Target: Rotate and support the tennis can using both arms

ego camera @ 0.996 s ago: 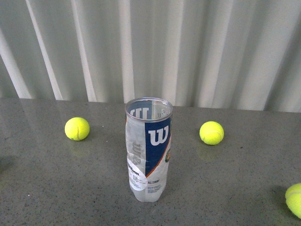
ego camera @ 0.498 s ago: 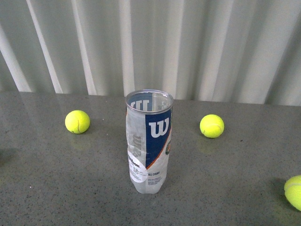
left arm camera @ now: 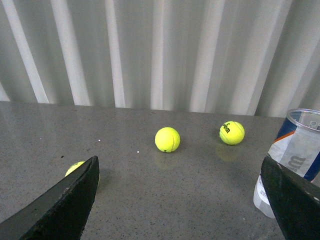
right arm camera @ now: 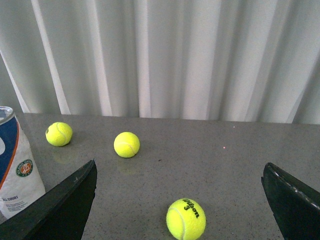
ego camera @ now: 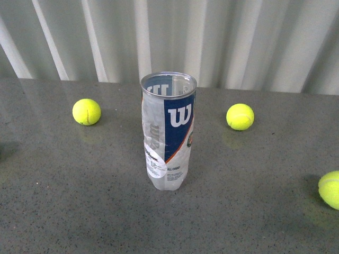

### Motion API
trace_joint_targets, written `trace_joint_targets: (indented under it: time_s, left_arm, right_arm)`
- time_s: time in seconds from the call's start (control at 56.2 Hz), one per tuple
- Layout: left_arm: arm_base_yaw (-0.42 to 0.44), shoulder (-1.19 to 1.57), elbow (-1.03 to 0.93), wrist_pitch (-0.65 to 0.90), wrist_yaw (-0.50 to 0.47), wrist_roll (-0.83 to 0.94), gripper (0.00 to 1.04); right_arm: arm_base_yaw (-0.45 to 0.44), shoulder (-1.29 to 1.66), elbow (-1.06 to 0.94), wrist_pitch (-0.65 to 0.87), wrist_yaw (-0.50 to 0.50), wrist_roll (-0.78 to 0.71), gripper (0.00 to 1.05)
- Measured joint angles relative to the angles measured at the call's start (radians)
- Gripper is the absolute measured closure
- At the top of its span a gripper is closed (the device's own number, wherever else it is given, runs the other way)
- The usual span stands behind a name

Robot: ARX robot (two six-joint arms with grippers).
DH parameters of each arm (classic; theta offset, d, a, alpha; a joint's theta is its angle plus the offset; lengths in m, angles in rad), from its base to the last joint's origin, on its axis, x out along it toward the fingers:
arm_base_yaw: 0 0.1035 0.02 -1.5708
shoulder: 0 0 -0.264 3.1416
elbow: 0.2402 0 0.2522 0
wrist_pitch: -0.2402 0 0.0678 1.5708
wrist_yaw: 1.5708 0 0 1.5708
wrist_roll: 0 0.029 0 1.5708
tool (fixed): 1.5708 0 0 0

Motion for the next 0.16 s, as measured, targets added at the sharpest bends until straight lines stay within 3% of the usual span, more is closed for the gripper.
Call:
trace_joint_targets:
  time_s: [0.16]
  left_arm:
    - [0.0, 0.0, 0.0, 0.0, 0.0, 0.0, 0.07]
  right_arm:
    - [0.0, 0.0, 0.0, 0.0, 0.0, 0.0, 0.07]
